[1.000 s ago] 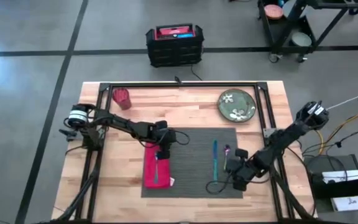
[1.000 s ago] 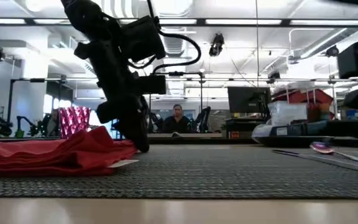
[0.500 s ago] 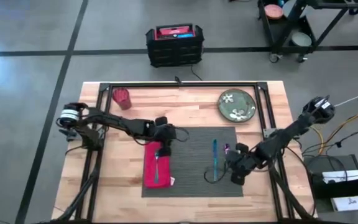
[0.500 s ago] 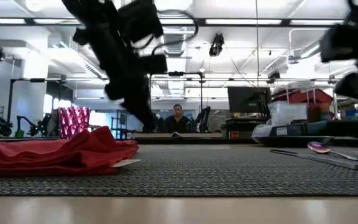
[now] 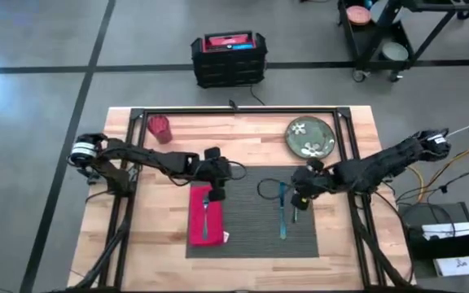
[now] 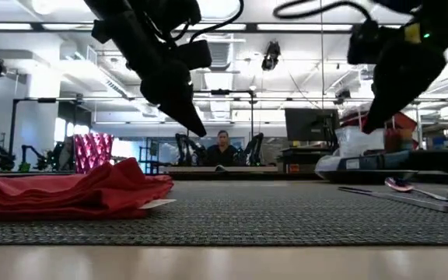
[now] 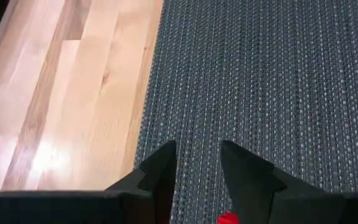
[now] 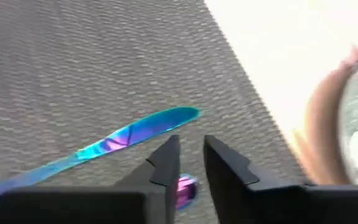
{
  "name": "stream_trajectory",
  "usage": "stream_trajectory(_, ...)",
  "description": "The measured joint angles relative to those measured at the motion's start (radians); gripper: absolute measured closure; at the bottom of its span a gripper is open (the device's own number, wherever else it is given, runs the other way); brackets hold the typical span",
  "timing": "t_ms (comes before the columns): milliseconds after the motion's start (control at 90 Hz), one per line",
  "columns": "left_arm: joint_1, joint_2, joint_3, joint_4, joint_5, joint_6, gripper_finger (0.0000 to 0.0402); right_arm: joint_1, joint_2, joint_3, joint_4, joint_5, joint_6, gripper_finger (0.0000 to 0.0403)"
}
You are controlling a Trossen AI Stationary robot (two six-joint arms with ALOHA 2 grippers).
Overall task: Set table place
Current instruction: Put the green plate on the center of the gray table mat
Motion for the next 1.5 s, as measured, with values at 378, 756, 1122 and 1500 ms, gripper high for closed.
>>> stream_trajectory(378, 0.000, 0.003, 0.000, -0.001, 0.003, 0.006, 0.0287, -0.168, 0.001, 0.000, -0.021, 0.000, -0.191, 0.0205)
stream_trajectory(756, 0.000, 0.003, 0.000, -0.007, 0.005, 0.006, 0.0287, -0.222, 0.001, 0.000, -0.039, 0.000, -0.260, 0.0178)
stream_trajectory(1122, 0.000, 0.004, 0.000, -0.010, 0.005, 0.006, 0.0287, -0.227, 0.001, 0.000, -0.036, -0.001, -0.263, 0.0186)
stream_trajectory(1500, 0.000, 0.004, 0.000, -0.008, 0.005, 0.003, 0.0287, -0.227, 0.001, 0.000, -0.035, -0.001, -0.264, 0.0168)
